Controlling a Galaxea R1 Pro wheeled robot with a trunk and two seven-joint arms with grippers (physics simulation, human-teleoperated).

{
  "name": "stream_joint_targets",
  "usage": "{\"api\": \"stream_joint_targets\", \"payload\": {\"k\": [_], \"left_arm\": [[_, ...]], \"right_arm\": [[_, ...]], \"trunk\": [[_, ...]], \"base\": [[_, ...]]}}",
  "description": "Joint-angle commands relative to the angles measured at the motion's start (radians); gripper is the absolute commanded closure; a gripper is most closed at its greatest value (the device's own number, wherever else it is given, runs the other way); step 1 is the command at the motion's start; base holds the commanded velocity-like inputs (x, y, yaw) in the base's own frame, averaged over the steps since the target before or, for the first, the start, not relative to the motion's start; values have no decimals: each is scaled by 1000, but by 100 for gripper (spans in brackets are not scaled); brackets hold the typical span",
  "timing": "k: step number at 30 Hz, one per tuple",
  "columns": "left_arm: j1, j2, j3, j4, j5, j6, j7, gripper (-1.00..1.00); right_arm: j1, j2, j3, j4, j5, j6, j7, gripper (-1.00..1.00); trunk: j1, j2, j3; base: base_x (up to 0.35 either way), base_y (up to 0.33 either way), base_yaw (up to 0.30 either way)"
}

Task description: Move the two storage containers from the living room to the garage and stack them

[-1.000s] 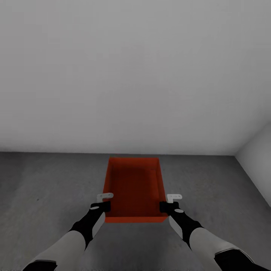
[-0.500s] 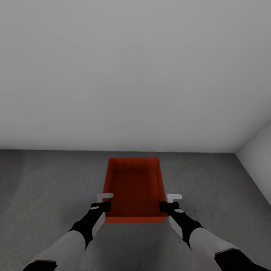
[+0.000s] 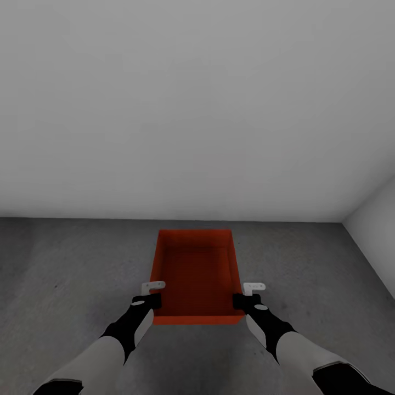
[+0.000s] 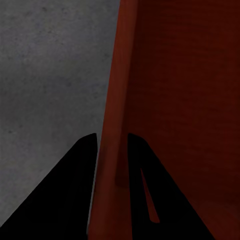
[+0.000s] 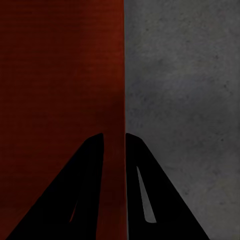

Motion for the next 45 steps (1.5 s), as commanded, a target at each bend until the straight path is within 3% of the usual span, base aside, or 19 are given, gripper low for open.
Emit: {"api": "stream_joint_targets", "payload": {"k": [1,45], "left_arm": [[-1,35,18,-6,-18,-6,41,100],[-1,33,18,-7,-18,-6,41,100]], "right_arm": [[0,-6,-15,3,-12,-4,-8,100],[0,-5,-14,4,-12,-5,-8,100]], "trunk": [[0,-2,-1],[0,-2,-1]], "base": [[0,0,0],[0,0,0]]}}
